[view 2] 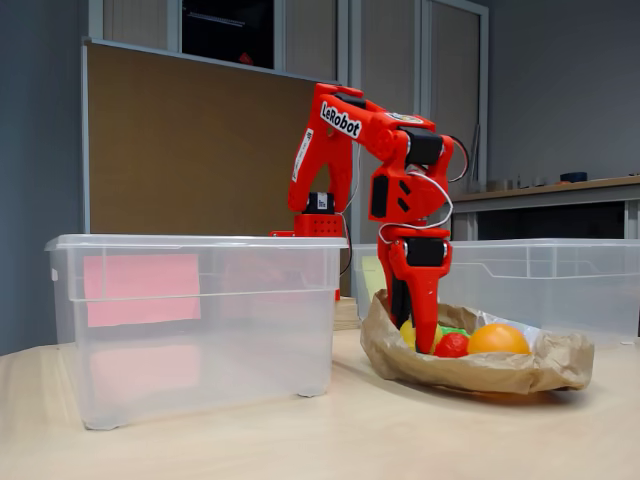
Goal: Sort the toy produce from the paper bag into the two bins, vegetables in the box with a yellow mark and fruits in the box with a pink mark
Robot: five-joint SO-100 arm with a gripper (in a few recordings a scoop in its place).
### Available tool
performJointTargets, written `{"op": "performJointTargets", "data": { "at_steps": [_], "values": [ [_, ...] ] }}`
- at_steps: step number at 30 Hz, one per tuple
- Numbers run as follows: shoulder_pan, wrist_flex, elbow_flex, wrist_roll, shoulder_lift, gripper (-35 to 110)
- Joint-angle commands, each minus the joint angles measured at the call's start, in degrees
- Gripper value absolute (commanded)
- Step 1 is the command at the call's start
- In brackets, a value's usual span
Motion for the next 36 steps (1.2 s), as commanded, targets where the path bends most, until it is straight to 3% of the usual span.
{"op": "performJointTargets", "data": {
  "at_steps": [1, 14, 19, 26, 36],
  "values": [
    [-1.0, 1.3, -1.7, -1.3, 2.5, 17],
    [-3.7, 17.1, -25.0, -8.3, 12.9, 17],
    [0.2, 22.9, -29.9, -9.9, 19.7, 17],
    [15.4, 25.5, -24.3, -13.1, 28.7, 17],
    [49.0, 22.8, -8.9, -16.2, 34.0, 20]
  ]
}}
